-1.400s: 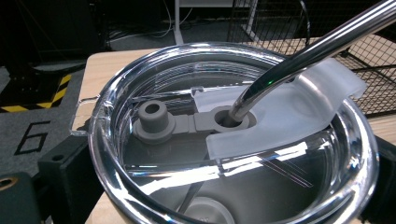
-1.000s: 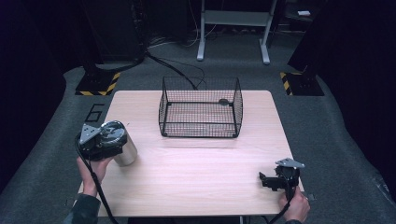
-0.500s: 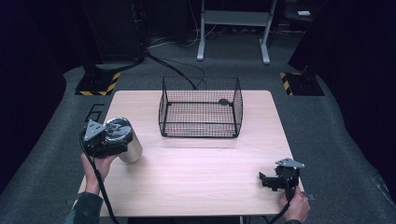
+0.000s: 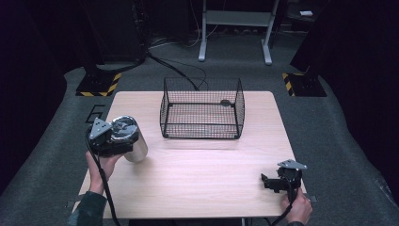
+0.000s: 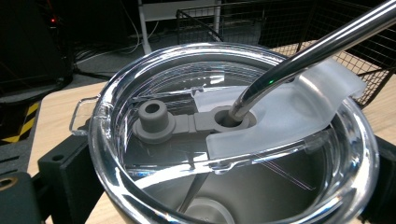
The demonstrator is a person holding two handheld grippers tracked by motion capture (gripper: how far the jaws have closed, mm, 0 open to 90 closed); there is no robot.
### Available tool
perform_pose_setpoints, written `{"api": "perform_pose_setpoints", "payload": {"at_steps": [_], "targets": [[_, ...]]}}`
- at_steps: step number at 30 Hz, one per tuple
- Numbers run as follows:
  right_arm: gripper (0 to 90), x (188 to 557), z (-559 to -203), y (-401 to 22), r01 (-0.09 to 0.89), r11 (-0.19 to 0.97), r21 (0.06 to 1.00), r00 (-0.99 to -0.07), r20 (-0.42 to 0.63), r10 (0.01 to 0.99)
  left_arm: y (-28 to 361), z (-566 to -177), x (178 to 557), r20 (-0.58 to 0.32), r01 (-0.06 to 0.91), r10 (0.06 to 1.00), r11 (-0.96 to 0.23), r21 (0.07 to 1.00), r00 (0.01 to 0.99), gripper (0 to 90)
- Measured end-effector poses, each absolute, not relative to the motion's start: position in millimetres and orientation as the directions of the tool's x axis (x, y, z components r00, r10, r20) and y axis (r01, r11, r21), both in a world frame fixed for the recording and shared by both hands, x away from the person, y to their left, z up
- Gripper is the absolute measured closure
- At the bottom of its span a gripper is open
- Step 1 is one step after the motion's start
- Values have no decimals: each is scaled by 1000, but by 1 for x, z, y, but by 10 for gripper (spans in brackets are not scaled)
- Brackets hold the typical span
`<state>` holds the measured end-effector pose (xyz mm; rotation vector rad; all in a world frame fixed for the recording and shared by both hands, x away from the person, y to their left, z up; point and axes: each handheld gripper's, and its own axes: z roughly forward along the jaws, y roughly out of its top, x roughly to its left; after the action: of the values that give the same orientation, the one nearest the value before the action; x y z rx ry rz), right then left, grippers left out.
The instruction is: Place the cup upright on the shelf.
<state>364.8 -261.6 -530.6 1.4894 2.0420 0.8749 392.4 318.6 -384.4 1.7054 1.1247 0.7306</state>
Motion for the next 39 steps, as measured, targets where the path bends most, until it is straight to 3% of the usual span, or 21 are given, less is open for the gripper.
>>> {"api": "perform_pose_setpoints", "payload": {"at_steps": [39], "targets": [[0,365,-530,-262,658,220,720,-312,-5,950,273,-360,398,-18,317,841,-184,930,541,39]]}}
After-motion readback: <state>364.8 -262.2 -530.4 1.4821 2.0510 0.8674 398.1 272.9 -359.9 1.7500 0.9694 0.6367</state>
